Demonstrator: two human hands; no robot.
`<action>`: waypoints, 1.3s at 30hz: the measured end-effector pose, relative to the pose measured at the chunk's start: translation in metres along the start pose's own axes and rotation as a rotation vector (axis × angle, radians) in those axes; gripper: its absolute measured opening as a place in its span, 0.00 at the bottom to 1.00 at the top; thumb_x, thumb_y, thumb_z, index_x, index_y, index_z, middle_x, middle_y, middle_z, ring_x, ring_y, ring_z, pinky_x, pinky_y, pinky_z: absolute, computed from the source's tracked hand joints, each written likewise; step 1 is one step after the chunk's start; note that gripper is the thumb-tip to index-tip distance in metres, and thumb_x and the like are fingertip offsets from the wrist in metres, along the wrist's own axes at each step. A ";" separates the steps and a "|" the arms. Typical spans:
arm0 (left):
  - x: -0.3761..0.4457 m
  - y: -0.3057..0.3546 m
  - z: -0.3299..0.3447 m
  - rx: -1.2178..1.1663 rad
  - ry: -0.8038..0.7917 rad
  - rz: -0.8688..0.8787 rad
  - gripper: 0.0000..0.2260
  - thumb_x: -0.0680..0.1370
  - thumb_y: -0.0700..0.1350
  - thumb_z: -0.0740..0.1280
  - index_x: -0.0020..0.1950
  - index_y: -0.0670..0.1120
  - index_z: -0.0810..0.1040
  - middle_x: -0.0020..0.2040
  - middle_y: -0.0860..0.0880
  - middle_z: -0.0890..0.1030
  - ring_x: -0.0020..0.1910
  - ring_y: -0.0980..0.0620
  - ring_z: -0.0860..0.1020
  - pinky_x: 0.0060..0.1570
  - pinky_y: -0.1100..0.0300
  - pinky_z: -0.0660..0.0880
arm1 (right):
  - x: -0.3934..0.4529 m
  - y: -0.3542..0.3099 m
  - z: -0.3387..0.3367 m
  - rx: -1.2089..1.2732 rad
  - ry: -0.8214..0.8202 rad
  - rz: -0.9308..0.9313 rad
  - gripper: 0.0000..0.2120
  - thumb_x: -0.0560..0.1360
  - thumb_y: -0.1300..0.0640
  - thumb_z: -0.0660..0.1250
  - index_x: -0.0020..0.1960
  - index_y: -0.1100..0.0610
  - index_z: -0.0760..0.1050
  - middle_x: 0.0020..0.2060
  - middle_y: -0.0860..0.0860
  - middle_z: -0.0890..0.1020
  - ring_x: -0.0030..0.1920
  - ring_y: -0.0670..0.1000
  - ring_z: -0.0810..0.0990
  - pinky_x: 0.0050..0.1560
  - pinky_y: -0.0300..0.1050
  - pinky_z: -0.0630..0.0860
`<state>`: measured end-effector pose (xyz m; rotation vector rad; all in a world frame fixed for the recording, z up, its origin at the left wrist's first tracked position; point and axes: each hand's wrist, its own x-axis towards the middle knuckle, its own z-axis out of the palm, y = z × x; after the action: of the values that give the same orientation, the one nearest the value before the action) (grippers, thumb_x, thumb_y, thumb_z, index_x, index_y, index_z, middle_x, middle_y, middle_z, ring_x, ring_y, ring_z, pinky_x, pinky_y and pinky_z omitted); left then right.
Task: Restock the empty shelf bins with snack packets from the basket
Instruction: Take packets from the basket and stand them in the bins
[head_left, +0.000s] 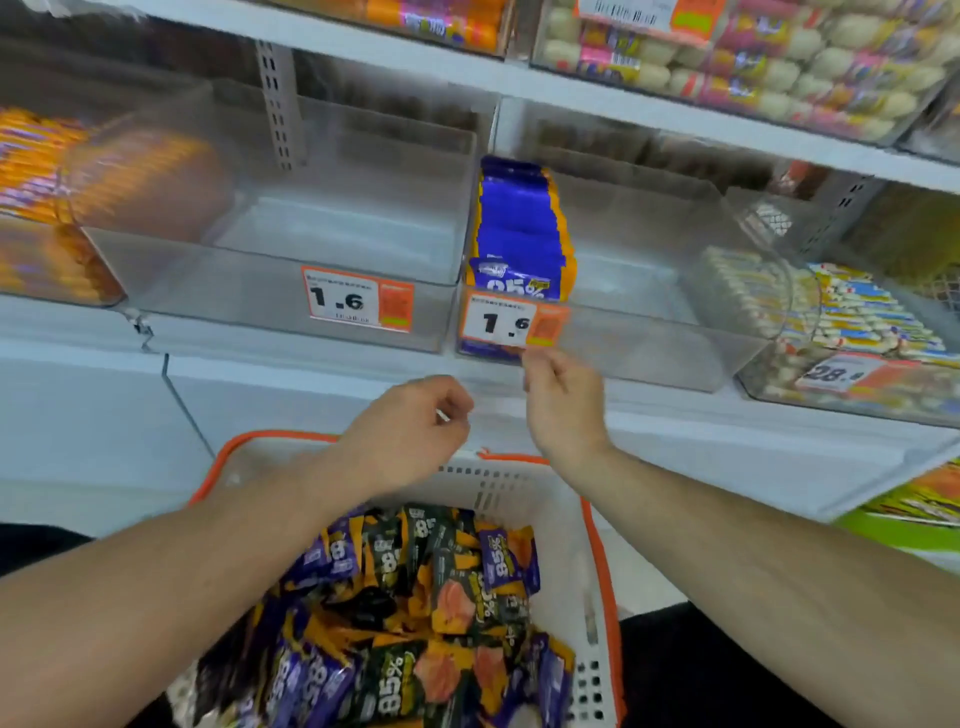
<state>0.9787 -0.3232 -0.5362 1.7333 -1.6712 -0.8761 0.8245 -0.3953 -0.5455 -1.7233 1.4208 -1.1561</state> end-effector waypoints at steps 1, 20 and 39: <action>-0.001 -0.008 0.004 0.051 -0.045 -0.019 0.05 0.79 0.44 0.65 0.51 0.54 0.76 0.46 0.58 0.78 0.42 0.57 0.77 0.38 0.68 0.69 | -0.007 0.016 0.010 -0.086 -0.125 0.045 0.19 0.80 0.57 0.60 0.30 0.53 0.70 0.28 0.49 0.74 0.32 0.47 0.72 0.36 0.45 0.68; 0.011 -0.052 0.027 0.293 -0.384 -0.146 0.09 0.81 0.47 0.61 0.60 0.52 0.77 0.52 0.57 0.73 0.45 0.59 0.73 0.44 0.64 0.68 | -0.082 0.222 0.089 -0.845 -0.673 0.662 0.18 0.77 0.42 0.66 0.39 0.56 0.70 0.34 0.51 0.74 0.32 0.50 0.73 0.28 0.42 0.68; 0.005 -0.049 0.035 0.312 -0.183 -0.140 0.12 0.73 0.59 0.68 0.48 0.53 0.72 0.42 0.54 0.77 0.41 0.53 0.76 0.38 0.60 0.74 | 0.003 -0.003 0.008 0.097 -0.467 0.968 0.12 0.73 0.56 0.64 0.32 0.56 0.71 0.38 0.53 0.74 0.32 0.52 0.70 0.33 0.40 0.64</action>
<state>0.9824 -0.3243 -0.5966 2.0514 -1.9070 -0.8966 0.8332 -0.3983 -0.5452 -0.9084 1.5494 -0.2600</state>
